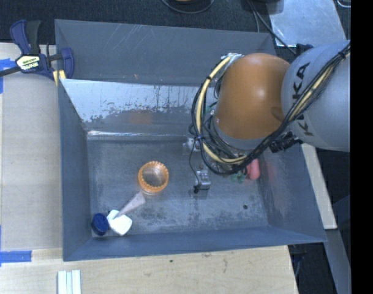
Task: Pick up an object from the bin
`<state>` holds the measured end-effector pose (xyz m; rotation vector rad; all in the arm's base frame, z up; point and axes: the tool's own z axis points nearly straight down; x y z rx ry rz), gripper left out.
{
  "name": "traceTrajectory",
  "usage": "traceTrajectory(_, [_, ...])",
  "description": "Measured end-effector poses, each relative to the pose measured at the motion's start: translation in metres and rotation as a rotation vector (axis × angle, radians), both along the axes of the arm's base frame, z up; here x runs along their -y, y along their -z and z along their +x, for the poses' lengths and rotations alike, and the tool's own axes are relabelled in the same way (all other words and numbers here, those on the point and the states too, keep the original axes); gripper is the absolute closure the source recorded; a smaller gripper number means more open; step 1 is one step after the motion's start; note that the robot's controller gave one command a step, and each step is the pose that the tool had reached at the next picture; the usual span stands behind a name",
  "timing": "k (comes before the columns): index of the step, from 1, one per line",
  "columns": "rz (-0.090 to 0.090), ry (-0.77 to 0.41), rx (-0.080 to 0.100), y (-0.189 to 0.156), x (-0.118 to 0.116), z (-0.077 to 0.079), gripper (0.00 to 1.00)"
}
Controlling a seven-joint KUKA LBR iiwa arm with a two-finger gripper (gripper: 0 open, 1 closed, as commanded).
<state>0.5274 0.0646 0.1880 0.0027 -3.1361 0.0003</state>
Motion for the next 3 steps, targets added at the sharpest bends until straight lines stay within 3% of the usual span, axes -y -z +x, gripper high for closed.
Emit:
traceTrajectory(1, [0.001, 0.002, 0.008, -0.005, 0.0, 0.002, 0.0])
traceTrajectory(2, [0.001, -0.022, -0.001, 0.121, -0.06, 0.039, 0.0])
traceTrajectory(3, [0.001, -0.004, 0.012, 0.053, -0.053, 0.044, 0.0])
